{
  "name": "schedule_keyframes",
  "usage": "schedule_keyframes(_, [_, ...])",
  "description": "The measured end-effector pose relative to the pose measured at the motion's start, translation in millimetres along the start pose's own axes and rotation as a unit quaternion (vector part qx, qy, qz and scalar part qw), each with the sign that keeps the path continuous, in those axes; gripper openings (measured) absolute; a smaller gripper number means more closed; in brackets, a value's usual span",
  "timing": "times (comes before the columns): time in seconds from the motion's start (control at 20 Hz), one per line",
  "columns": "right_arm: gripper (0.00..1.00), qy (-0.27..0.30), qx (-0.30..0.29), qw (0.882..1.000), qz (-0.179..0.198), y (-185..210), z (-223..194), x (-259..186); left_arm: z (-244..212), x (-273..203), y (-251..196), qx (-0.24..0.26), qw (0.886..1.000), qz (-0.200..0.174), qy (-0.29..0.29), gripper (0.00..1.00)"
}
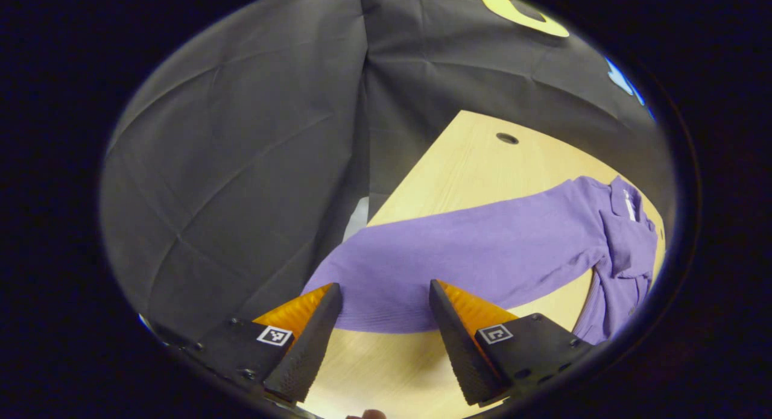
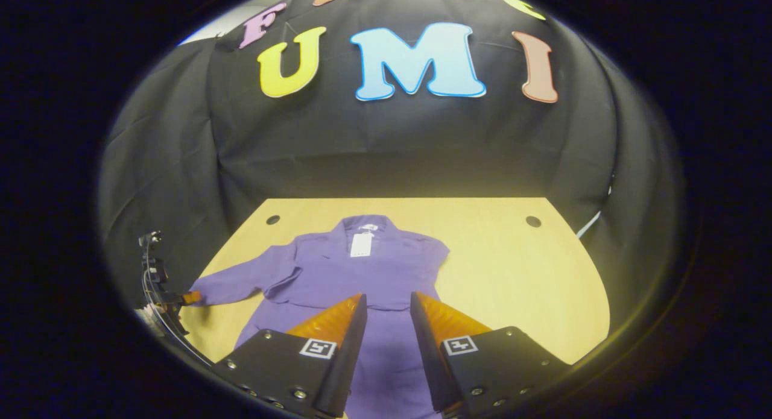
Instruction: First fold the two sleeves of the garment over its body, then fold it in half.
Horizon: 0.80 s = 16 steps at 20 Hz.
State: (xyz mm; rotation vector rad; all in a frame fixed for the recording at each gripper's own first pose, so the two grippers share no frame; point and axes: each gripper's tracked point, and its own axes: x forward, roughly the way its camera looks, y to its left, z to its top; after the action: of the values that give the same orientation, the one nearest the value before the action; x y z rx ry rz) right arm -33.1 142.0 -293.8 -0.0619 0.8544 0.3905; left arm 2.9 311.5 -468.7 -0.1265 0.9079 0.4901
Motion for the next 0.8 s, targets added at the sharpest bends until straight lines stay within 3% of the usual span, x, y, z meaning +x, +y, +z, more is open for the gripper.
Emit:
schedule_keyframes(0.35, [0.5,0.012,0.006,1.0,-0.004,-8.6,-7.7,1.2,-9.2,7.3,-0.2,-0.028,1.0,0.001,0.005,0.95])
schedule_keyframes(0.4, [0.46,0.014,0.008,1.0,-0.001,-7.6,-8.6,3.0,-9.1,7.1,-0.3,-0.029,1.0,0.001,0.005,0.95])
schedule_keyframes(0.5, [0.5,0.016,0.009,1.0,0.003,-5.5,-9.6,5.7,-7.8,6.2,0.4,-0.027,1.0,-0.001,0.005,0.93])
schedule_keyframes(0.75, [0.5,0.022,0.0,1.0,0.009,-2.8,-14.4,9.3,-6.3,10.5,-9.0,-0.017,1.0,0.002,0.011,0.58])
schedule_keyframes(0.8, [0.5,0.023,0.001,1.0,0.01,-3.2,-15.0,9.7,-3.5,13.5,-13.9,-0.014,1.0,-0.01,0.008,0.58])
